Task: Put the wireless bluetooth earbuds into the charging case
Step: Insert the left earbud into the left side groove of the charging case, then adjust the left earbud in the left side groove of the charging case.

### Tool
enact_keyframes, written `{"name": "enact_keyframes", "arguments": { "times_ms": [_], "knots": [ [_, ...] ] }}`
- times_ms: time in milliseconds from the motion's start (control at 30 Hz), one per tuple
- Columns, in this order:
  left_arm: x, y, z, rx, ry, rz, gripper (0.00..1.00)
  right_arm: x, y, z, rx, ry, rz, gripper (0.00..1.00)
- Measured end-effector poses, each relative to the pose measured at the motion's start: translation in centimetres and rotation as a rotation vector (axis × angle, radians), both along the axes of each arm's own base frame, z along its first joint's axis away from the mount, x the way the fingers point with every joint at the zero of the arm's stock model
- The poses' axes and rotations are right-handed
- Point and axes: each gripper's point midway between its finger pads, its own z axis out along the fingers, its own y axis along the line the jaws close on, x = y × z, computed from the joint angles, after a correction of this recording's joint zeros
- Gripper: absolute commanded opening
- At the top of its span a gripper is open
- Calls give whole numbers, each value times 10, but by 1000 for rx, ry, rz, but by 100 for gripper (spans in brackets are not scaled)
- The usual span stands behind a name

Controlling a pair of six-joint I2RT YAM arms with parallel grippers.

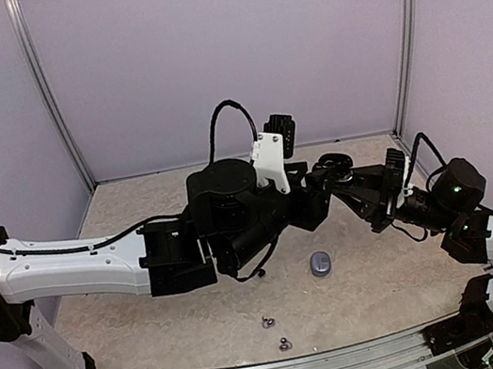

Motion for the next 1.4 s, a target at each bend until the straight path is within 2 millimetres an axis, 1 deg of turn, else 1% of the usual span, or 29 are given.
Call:
{"name": "enact_keyframes", "arguments": {
  "times_ms": [100,167,267,333,400,467,500,567,633,700,767,833,900,967,1067,1200,1300,1400],
  "knots": [
    [-5,5,0,16,-16,-25,68,-2,-1,3,17,-7,5,0],
    [-8,7,1,24,-26,-40,76,-2,-2,6,29,-9,9,0],
    [-13,8,1,33,-39,-70,83,-4,-2,10,50,-14,16,0],
    [-21,10,-7,49,-47,-113,89,-5,-3,13,63,-15,21,0],
    [-30,16,-18,75,-60,-165,95,-5,-3,14,66,-10,28,0],
    [-42,26,-27,107,-82,-222,98,-7,-2,13,64,-4,42,0],
    [-46,31,-28,116,-94,-243,98,-8,-1,12,61,1,52,0],
    [-53,41,-22,128,-130,-278,99,-12,2,9,46,16,85,0],
    [-57,51,-4,110,-169,-300,99,-18,7,6,25,35,133,0],
    [-55,64,17,77,-203,-308,99,-26,12,7,7,56,195,0],
    [-45,78,32,53,-223,-293,99,-33,15,10,-1,72,251,0],
    [-29,94,43,39,-230,-254,96,-41,17,14,-10,90,305,0],
    [-13,106,46,33,-215,-201,93,-46,18,17,-15,109,341,0],
    [1,115,43,41,-183,-145,91,-49,18,17,-18,126,363,0],
    [8,112,32,59,-129,-121,87,-50,19,17,-21,153,376,0],
    [8,99,17,72,-70,-123,86,-46,20,19,-11,172,363,0],
    [4,89,6,84,-41,-128,86,-42,22,16,-14,191,356,0],
    [1,83,0,90,-27,-134,86,-39,24,12,-20,207,351,0]
  ]
}}
